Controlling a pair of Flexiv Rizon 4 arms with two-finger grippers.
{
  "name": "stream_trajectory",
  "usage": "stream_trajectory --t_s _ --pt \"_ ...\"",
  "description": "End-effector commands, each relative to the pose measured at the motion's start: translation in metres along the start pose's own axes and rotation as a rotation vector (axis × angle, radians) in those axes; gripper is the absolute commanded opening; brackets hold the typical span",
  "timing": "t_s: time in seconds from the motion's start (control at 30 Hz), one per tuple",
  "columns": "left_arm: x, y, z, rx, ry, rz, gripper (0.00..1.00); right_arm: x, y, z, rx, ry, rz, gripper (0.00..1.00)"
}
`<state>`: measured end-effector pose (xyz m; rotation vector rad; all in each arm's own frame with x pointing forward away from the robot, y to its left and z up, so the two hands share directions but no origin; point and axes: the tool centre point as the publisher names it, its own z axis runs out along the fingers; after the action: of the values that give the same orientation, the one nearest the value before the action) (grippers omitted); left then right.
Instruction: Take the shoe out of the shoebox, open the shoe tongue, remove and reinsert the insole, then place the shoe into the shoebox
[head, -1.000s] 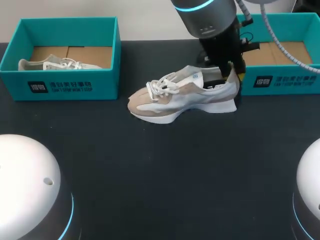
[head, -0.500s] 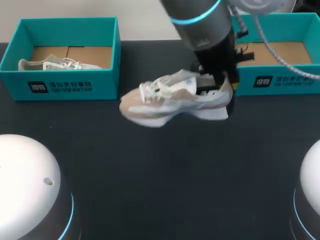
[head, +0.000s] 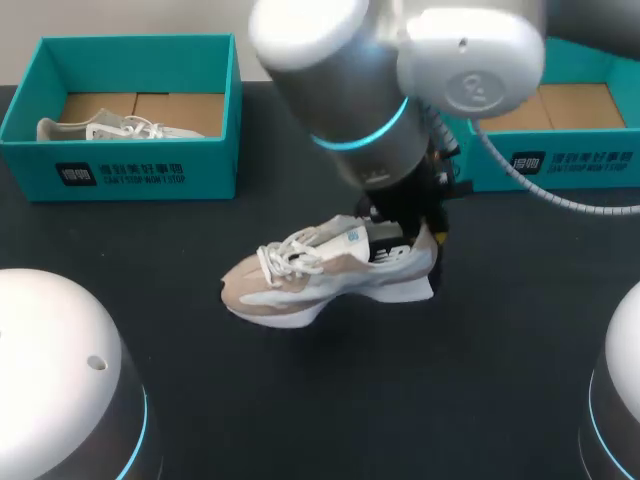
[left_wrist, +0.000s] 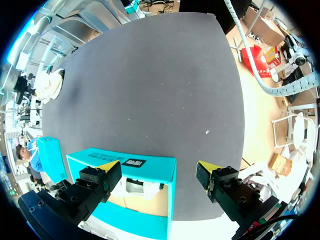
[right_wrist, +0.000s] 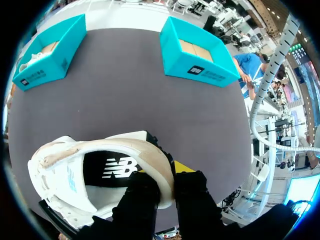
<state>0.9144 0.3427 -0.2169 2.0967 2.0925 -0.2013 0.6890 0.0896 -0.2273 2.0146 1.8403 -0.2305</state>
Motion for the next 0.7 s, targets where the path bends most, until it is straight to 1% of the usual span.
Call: stream_trajectory --t_s 0.03,0.1,0.23,0.3,0.37,0.4,0.63,0.7 --pt "0.000 0.000 -0.001 0.000 0.002 0.000 1.00 0.027 -0.002 0.028 0.002 -0.014 -0.002 0.00" --pt "0.000 0.000 -0.001 0.000 0.002 0.000 1.00 0.034 0.000 0.038 -0.010 0.001 0.009 0.00" --pt "0.000 0.000 -0.001 0.000 0.002 0.000 1.00 0.042 0.001 0.060 -0.015 -0.036 -0.006 0.00" --pt "0.000 0.000 -0.001 0.000 0.002 0.000 1.00 0.043 0.001 0.069 -0.013 -0.040 0.011 0.00" --pt "0.000 0.000 -0.001 0.000 0.002 0.000 1.00 0.042 0.003 0.077 -0.009 -0.010 0.034 0.00" --pt "0.000 0.000 -0.001 0.000 0.002 0.000 1.00 0.041 0.003 0.081 -0.015 -0.031 0.040 0.00" --pt "0.000 0.000 -0.001 0.000 0.002 0.000 1.00 0.048 0.009 0.096 -0.038 -0.031 0.043 0.00" --pt "0.000 0.000 -0.001 0.000 0.002 0.000 1.00 0.050 0.010 0.102 -0.033 -0.025 0.049 0.00"
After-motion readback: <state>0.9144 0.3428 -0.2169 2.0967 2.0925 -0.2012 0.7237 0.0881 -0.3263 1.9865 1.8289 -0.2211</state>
